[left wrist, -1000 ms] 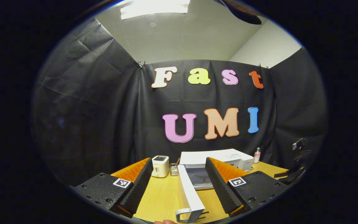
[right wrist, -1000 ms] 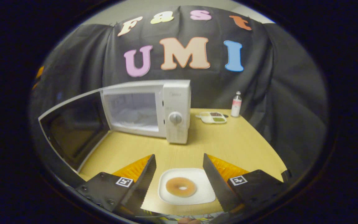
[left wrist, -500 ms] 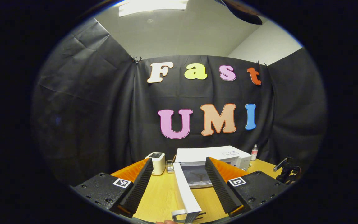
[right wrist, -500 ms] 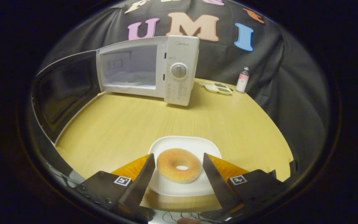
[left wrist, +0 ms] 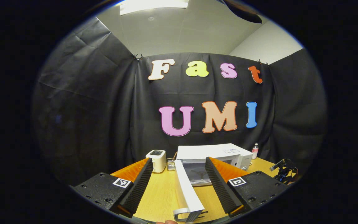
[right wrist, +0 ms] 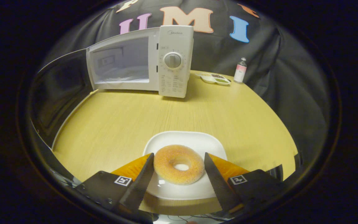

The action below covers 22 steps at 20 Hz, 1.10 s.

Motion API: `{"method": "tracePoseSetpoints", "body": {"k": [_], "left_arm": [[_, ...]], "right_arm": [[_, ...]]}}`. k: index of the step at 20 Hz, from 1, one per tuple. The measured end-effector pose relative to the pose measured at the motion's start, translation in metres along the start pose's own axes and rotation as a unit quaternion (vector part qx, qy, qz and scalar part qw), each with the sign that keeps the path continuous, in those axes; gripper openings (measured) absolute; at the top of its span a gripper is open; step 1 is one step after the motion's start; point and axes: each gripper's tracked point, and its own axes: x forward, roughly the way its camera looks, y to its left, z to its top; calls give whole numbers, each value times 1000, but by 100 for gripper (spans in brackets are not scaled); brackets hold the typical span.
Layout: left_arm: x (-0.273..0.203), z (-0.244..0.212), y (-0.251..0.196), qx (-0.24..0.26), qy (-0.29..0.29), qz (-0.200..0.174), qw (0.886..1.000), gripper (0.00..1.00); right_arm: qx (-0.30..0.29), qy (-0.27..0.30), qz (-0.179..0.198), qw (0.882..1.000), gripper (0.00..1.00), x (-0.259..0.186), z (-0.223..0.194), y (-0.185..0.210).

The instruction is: Open the microwave oven with the left hand, put the food in, and close the microwave oven.

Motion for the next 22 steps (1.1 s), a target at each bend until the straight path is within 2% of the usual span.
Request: {"method": "tracePoseSetpoints", "body": {"k": [1,3,5,6,7,8,11,12,13,15,18,19,22], "left_arm": [[0,0,0,0,0,1,1000,98],[0,-3,1,2,3,1,1000,98],[-2,-5,1,6,6,1,1000,98],[-3,-5,2,5,7,1,1000,98],[-3,-4,1,3,6,1,1000,98],[-3,-5,2,0,6,3,1000,98],[-5,-7,4,1,7,6,1000,98],[-5,-7,6,1,8,8,1000,98],[-5,-8,7,0,9,9,1000,98],[-5,-10,8,-6,12,12,1000,98],[-3,-13,11,-3,17,16,1000,98],[-2,-15,14,-3,18,19,1000,99],[-3,-16,20,-2,21,28,999,99]], "right_arm": [[10,2,0,1000,90,1,0,0],[21,6,2,1000,87,3,-1,-1],[21,11,6,1000,89,5,-1,-1],[21,12,8,1000,83,5,-1,-1],[19,16,9,1000,83,5,-1,-2],[19,17,10,1000,77,5,-2,-2],[43,15,21,999,77,2,7,3],[51,9,27,998,83,1,14,8],[57,3,33,998,77,0,23,14],[71,-9,48,996,77,-2,42,27],[125,-23,78,989,82,-3,74,49],[144,-27,86,985,77,-3,86,56],[215,-31,122,969,77,1,125,77]]}}
